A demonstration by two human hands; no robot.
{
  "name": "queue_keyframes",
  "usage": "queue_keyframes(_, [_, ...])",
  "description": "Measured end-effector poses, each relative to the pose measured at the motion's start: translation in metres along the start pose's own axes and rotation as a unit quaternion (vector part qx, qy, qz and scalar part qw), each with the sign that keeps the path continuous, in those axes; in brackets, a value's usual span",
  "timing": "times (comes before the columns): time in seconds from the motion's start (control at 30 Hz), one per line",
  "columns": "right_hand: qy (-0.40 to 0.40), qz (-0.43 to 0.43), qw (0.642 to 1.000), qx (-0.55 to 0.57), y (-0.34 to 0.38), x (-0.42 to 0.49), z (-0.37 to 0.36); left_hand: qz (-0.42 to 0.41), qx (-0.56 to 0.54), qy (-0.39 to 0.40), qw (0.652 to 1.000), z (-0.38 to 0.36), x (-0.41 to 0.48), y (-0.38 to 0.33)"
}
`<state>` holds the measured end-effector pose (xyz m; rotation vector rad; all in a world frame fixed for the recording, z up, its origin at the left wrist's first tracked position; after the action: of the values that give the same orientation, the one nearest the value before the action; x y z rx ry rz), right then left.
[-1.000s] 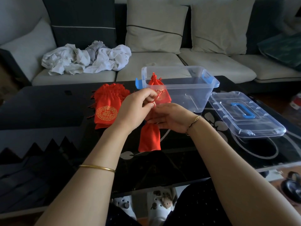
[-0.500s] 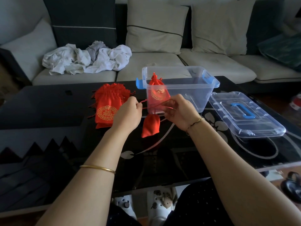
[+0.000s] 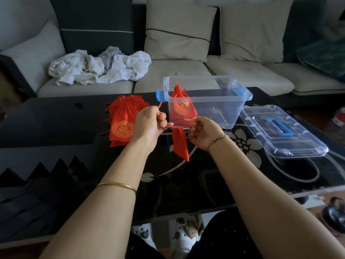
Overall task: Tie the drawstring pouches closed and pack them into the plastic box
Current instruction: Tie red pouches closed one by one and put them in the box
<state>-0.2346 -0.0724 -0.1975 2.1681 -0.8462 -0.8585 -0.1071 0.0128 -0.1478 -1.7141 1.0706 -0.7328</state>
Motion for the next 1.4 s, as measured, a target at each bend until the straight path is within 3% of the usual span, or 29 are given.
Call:
queue_keyframes(0.17, [0.024,0.11,0.99,-0.085,0.019,-0.011,-0.018,0.026,0.19,0.07,0.979,-0.005,-0.002,0.004])
queue_keyframes(0.27, [0.071,0.171,0.965,-0.188,0.028,-0.025,-0.036,0.063,0.265,0.125,0.954,-0.007,-0.005,0.011])
queue_keyframes(0.37, [0.081,0.2,0.934,-0.284,0.028,-0.031,-0.047,0.05,0.309,0.141,0.939,-0.01,-0.004,0.012])
queue_keyframes(0.47, [0.05,0.183,0.923,-0.335,0.026,-0.029,-0.045,0.047,0.309,0.128,0.941,-0.009,-0.002,0.012])
queue_keyframes(0.53, [0.036,0.127,0.92,-0.368,0.02,-0.026,-0.04,0.051,0.301,0.126,0.944,-0.01,-0.003,0.012])
queue_keyframes(0.63, [0.064,0.076,0.93,-0.353,0.012,-0.026,-0.039,0.05,0.293,0.124,0.947,-0.01,-0.003,0.011])
queue_keyframes(0.77, [0.073,0.112,0.908,-0.397,0.017,-0.024,-0.039,0.037,0.304,0.084,0.948,-0.004,-0.001,0.008])
queue_keyframes(1.0, [0.075,0.213,0.809,-0.543,0.019,-0.027,-0.046,0.037,0.29,0.038,0.956,-0.001,-0.002,0.007])
queue_keyframes(1.4, [0.057,0.264,0.74,-0.616,0.019,-0.032,-0.056,0.033,0.311,0.003,0.95,0.002,-0.002,0.002])
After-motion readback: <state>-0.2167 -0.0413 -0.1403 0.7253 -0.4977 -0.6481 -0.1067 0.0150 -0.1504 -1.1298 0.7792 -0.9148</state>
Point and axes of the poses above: each hand's wrist, its own x-axis towards the middle knuckle, its own z-axis out of the back of the hand, y = z × x, the point moved 6 cm from there along x, towards the middle knuckle, and after that the axes turned 9 degrees about y, right-handed, at the moved point
